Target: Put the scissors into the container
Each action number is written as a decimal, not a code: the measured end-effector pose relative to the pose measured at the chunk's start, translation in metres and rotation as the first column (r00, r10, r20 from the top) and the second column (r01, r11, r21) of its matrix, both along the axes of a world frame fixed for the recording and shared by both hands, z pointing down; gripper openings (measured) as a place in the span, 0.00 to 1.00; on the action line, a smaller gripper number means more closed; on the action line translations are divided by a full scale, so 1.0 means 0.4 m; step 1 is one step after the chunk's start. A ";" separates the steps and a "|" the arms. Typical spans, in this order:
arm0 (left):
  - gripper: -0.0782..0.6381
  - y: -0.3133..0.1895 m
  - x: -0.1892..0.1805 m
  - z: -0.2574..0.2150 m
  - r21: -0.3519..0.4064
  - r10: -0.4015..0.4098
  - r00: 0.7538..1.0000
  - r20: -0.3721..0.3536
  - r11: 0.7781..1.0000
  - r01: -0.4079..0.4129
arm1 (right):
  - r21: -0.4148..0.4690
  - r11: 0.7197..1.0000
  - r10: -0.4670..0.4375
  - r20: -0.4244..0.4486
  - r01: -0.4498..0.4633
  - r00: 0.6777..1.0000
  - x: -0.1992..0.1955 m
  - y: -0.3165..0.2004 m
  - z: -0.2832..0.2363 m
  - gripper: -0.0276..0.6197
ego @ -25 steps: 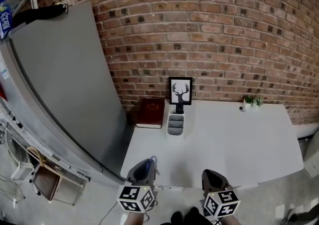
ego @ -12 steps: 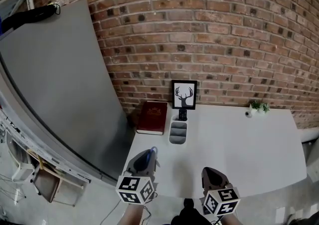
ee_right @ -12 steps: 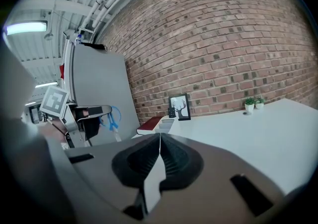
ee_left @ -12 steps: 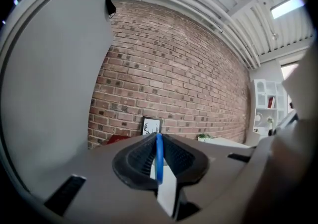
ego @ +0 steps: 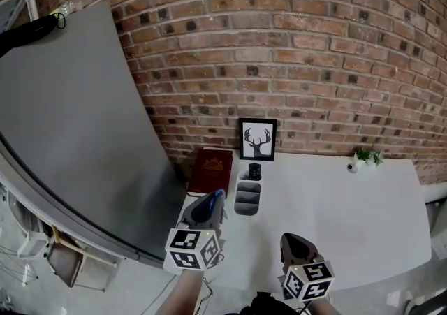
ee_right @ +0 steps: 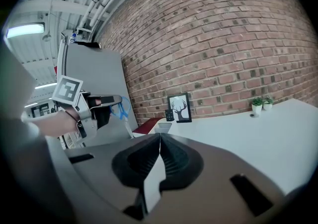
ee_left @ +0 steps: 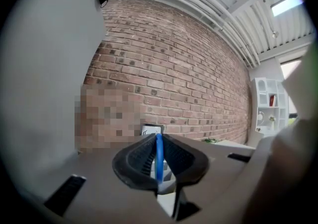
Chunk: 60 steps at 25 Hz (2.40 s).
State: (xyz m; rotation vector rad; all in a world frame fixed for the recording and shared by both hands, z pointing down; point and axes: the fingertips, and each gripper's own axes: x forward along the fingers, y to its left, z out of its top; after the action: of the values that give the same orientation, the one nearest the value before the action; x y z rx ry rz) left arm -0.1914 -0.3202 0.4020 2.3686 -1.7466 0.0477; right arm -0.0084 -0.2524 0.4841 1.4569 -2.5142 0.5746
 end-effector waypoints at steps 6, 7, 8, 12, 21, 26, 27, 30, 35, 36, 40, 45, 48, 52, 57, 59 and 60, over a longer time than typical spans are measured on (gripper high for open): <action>0.16 -0.108 0.014 -0.004 -0.010 -0.020 1.000 -0.007 1.000 0.019 | -0.002 1.000 0.001 0.005 -0.001 1.000 0.011 -0.040 0.002 0.05; 0.16 -0.124 0.016 -0.006 -0.010 -0.023 1.000 -0.012 1.000 0.023 | -0.001 1.000 0.002 0.004 -0.002 1.000 0.014 -0.046 0.001 0.04; 0.16 -0.139 0.017 -0.009 -0.009 -0.026 1.000 -0.014 1.000 0.026 | 0.001 1.000 0.003 0.003 -0.003 1.000 0.017 -0.052 0.000 0.04; 0.16 -0.198 0.024 -0.017 0.001 -0.040 0.999 0.006 0.999 0.040 | 0.006 1.000 0.013 0.000 -0.013 1.000 0.035 -0.066 -0.003 0.04; 0.16 -0.292 0.064 -0.015 0.011 -0.031 0.999 0.034 0.999 0.031 | -0.009 1.000 0.030 -0.006 -0.030 1.000 0.064 -0.077 0.009 0.04; 0.16 -0.331 0.079 0.026 -0.021 -0.051 0.998 0.039 0.998 0.052 | -0.023 0.999 0.037 -0.009 -0.037 0.999 0.078 -0.080 0.020 0.04; 0.16 -0.337 0.082 0.035 -0.029 -0.055 0.998 0.039 0.998 0.056 | -0.025 0.999 0.039 -0.010 -0.039 0.999 0.081 -0.080 0.022 0.04; 0.16 -0.351 0.088 0.056 -0.045 -0.062 0.997 0.041 0.997 0.064 | -0.028 0.999 0.045 -0.011 -0.046 0.999 0.090 -0.081 0.025 0.04; 0.16 -0.375 0.104 0.103 -0.079 -0.059 0.998 0.028 0.995 0.061 | -0.032 0.998 0.059 -0.014 -0.059 0.998 0.114 -0.084 0.031 0.04; 0.16 -0.377 0.104 0.114 -0.086 -0.060 0.998 0.027 0.994 0.063 | -0.033 0.998 0.061 -0.014 -0.061 0.998 0.117 -0.084 0.032 0.04; 0.16 -0.381 0.099 0.144 -0.098 -0.065 0.998 0.026 0.993 0.067 | -0.033 0.997 0.066 -0.015 -0.067 0.998 0.127 -0.089 0.032 0.04; 0.16 -0.379 0.090 0.184 -0.123 -0.070 0.997 0.027 0.990 0.073 | -0.041 0.997 0.066 -0.017 -0.067 0.998 0.124 -0.090 0.038 0.04; 0.16 -0.374 0.087 0.206 -0.142 -0.072 0.997 0.025 0.987 0.075 | -0.043 0.997 0.063 -0.018 -0.064 0.998 0.123 -0.090 0.040 0.04; 0.16 -0.363 0.084 0.233 -0.168 -0.069 0.997 0.028 0.983 0.073 | -0.048 0.997 0.057 -0.022 -0.058 0.998 0.119 -0.087 0.043 0.04; 0.16 -0.356 0.078 0.268 -0.205 -0.059 0.997 0.051 0.976 0.068 | -0.052 0.997 0.051 -0.028 -0.052 0.998 0.112 -0.079 0.048 0.04; 0.16 -0.354 0.076 0.277 -0.214 -0.055 0.997 0.048 0.975 0.064 | -0.054 0.997 0.049 -0.030 -0.051 0.998 0.109 -0.076 0.050 0.04; 0.16 -0.353 0.075 0.279 -0.216 -0.053 0.998 0.045 0.975 0.062 | -0.055 0.997 0.048 -0.032 -0.050 0.998 0.108 -0.075 0.051 0.04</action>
State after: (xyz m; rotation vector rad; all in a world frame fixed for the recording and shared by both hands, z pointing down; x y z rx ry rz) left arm -0.1613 -0.4614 0.5134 2.1749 -1.7285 0.2643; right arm 0.0348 -0.2824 0.5047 1.4997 -2.4252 0.6213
